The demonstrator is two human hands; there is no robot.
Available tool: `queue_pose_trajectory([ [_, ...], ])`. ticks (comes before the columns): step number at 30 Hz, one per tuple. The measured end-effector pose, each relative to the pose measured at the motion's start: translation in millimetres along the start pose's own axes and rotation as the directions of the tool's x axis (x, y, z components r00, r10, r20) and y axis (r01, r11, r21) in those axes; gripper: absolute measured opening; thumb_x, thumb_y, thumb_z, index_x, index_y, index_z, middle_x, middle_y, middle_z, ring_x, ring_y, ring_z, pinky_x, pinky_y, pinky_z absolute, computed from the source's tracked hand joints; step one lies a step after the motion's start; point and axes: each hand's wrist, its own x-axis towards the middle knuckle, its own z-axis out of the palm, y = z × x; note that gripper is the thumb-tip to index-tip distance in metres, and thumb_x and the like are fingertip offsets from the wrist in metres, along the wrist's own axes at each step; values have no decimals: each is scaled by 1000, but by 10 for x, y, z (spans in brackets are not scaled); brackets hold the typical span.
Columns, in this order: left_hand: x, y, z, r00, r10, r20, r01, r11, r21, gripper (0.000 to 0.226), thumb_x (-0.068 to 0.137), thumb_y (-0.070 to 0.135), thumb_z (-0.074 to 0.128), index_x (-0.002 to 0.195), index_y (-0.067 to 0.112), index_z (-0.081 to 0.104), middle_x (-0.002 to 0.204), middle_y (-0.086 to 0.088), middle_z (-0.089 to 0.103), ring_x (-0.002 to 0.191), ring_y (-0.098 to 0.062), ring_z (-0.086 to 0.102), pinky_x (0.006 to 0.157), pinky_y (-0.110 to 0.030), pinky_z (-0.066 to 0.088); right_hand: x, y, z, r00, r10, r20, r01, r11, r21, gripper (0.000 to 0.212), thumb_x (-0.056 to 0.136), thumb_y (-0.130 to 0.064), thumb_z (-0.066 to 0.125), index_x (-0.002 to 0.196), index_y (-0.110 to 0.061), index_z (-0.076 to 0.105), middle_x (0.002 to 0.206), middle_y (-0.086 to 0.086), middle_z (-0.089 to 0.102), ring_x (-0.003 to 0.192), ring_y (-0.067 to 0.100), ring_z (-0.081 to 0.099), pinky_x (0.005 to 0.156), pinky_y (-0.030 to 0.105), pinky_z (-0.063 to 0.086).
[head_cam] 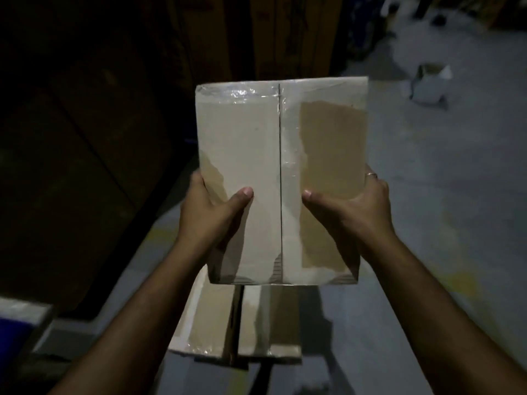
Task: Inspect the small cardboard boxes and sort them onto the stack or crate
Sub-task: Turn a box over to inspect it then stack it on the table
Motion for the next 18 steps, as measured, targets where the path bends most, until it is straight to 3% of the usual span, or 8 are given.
queue_pose_trajectory([
  [2,-96,391,-412,995,75,-72,-75,997,2,79,79,39,79,144,25,37,134,6,53,123,-17,53,97,-38,50,-118,-507,10,997,-70,32,70,997,24,112,38,-72,86,136,-33,45,127,-2,56,109,20,59,80,34,55],
  [5,-363,757,-1083,972,152,-181,-152,988,13,78,79,38,78,144,25,36,123,17,52,121,-12,52,95,-30,48,-410,-1133,195,976,-181,121,173,982,72,112,43,-69,85,138,-25,45,131,-1,57,119,22,56,97,49,52],
  [7,-604,902,-1575,947,185,-261,-181,983,40,77,80,35,78,143,25,35,112,25,47,116,-8,48,82,-18,43,-691,-1490,431,953,-246,179,228,967,117,103,54,-56,88,140,-23,43,133,-1,55,120,20,53,95,42,50],
  [9,-899,1005,-2141,915,205,-347,-192,979,72,78,79,34,79,143,25,35,115,20,47,115,-6,46,78,-13,40,-1052,-1814,752,918,-325,229,291,942,168,97,56,-51,89,139,-25,45,123,-6,57,114,16,54,84,30,48],
  [11,-1237,1018,-2751,876,213,-432,-192,977,92,77,77,36,80,141,24,40,125,13,53,116,-8,53,85,-19,46,-1478,-2110,1121,876,-397,275,347,913,214,98,52,-58,87,136,-29,47,116,-11,58,110,14,57,79,25,48],
  [14,-1870,944,-3700,790,212,-575,-170,977,126,75,75,35,82,137,18,45,125,3,62,114,-15,60,91,-28,50,-2239,-2522,1777,795,-485,364,398,870,291,101,51,-61,88,137,-29,47,119,-9,59,111,14,58,87,33,53],
  [16,-2364,858,-4342,713,217,-667,-152,976,156,73,75,31,83,136,18,46,119,6,62,111,-13,61,91,-27,49,-2853,-2781,2237,728,-536,428,417,841,344,103,50,-63,88,138,-31,46,119,-12,59,110,10,57,86,32,53],
  [18,-2910,782,-5028,630,235,-740,-116,971,210,73,75,30,83,137,20,44,116,12,59,110,-9,59,86,-20,47,-3566,-3050,2692,657,-586,474,423,807,413,101,49,-62,89,137,-33,48,112,-19,59,102,1,58,79,22,51],
])
